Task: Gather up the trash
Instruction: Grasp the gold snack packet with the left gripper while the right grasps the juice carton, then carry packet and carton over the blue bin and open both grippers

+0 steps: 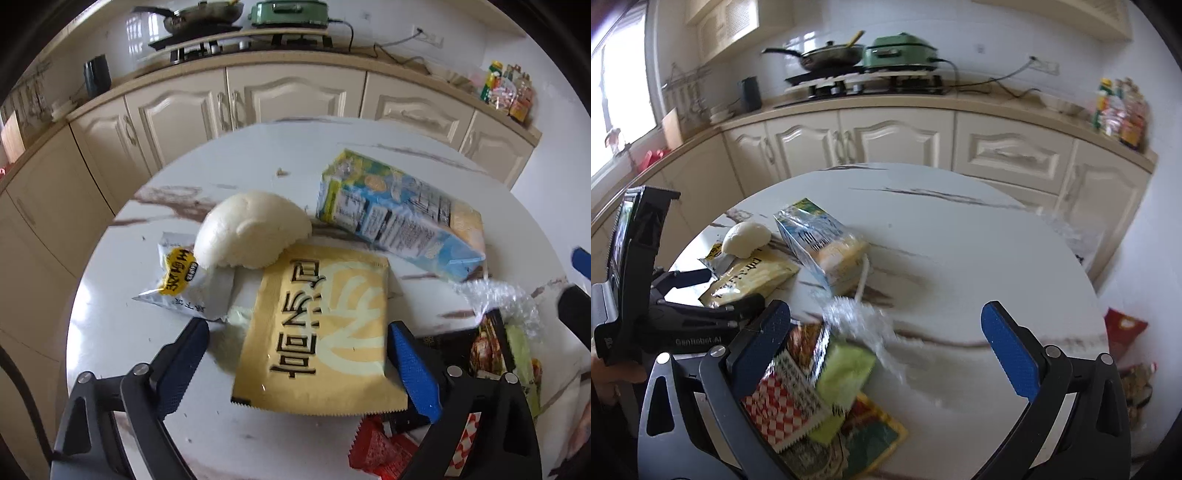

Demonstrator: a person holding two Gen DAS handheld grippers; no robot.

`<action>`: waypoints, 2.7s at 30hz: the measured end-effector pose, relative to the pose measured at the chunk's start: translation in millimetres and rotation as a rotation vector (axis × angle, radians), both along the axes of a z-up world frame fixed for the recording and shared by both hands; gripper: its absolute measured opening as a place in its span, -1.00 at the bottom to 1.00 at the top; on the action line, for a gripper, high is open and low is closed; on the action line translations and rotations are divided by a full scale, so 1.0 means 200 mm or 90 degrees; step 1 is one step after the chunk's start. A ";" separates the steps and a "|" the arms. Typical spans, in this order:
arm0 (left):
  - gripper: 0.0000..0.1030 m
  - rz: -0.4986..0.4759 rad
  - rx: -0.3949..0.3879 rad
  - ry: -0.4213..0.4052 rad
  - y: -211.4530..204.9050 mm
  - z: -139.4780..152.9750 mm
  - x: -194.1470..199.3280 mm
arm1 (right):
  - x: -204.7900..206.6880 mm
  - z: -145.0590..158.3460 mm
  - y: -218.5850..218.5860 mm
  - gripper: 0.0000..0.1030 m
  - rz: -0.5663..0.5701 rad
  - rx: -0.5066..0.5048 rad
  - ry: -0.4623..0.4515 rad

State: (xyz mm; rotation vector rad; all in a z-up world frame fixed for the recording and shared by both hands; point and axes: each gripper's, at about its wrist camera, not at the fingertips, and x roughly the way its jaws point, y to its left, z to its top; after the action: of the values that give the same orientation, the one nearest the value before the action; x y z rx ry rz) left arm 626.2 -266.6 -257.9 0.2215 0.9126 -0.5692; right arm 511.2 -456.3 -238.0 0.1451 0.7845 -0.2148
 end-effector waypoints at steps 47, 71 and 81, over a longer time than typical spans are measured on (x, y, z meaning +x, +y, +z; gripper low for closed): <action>-0.15 0.172 -0.159 -0.081 1.71 0.33 -0.57 | 0.41 0.41 1.29 -0.10 0.359 -0.073 -0.008; -0.12 0.390 -0.063 0.233 2.49 -0.95 -0.17 | 0.93 -1.10 2.23 -0.10 0.412 0.026 0.251; 0.07 0.443 -0.047 0.299 2.60 -1.14 -0.06 | 1.06 -1.56 2.14 -0.10 0.396 0.099 0.365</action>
State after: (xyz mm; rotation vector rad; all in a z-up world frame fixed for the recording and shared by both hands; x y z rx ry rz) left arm 613.7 254.3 -485.5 -0.3084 1.3346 0.0039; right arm 722.7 -27.7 -550.0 -0.0241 1.3755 0.4156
